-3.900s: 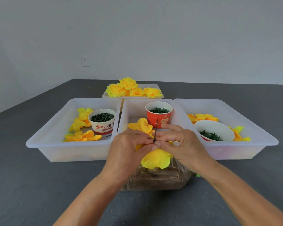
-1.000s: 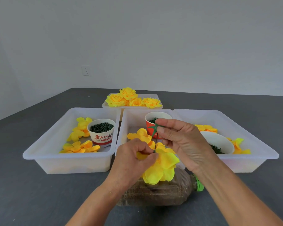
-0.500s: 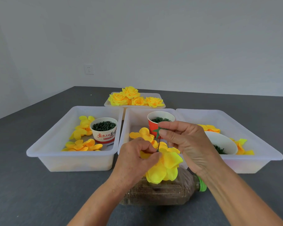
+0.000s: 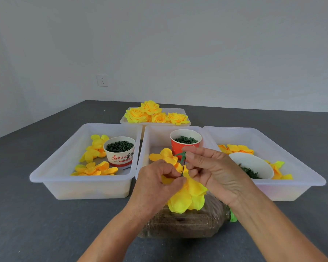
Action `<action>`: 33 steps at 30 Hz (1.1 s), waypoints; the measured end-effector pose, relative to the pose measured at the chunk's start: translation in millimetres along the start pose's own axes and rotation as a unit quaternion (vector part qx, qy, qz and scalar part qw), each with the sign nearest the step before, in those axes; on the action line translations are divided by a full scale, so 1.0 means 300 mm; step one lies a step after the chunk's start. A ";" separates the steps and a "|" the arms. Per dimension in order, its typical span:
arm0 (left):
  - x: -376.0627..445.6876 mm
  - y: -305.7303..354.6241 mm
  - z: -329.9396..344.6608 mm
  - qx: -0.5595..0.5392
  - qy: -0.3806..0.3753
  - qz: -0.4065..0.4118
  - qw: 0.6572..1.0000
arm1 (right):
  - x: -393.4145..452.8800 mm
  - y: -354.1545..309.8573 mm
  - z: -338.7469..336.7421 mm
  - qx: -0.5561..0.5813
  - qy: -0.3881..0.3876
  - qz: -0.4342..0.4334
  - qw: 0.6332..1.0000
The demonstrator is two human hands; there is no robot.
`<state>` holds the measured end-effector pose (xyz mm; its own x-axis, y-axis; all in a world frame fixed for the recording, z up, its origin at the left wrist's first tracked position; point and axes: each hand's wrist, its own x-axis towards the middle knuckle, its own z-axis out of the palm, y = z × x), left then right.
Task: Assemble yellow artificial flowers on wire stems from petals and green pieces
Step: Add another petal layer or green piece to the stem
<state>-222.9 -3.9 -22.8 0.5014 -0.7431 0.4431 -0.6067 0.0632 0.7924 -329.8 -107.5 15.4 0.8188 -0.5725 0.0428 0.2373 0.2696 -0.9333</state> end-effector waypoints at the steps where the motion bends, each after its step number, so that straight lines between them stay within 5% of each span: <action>1: 0.000 0.000 -0.001 -0.002 0.000 -0.001 1.000 | -0.002 0.002 0.003 -0.010 0.004 -0.010 1.000; 12: 0.001 0.005 0.000 -0.002 -0.001 -0.010 1.000 | -0.020 -0.007 0.005 -0.293 0.055 -0.238 0.924; 19: 0.000 0.008 -0.002 0.001 -0.004 -0.009 1.000 | -0.008 0.006 0.001 -0.151 0.067 -0.124 0.978; 33: -0.006 -0.002 -0.008 -0.021 -0.007 -0.019 1.000 | -0.027 0.049 -0.028 -0.237 0.034 -0.138 0.961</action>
<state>-221.9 -1.1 -23.1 0.5147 -0.7552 0.4060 -0.5608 0.0616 0.8257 -337.2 -105.4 -1.8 0.7185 -0.6256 0.3040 0.1628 -0.2736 -0.9480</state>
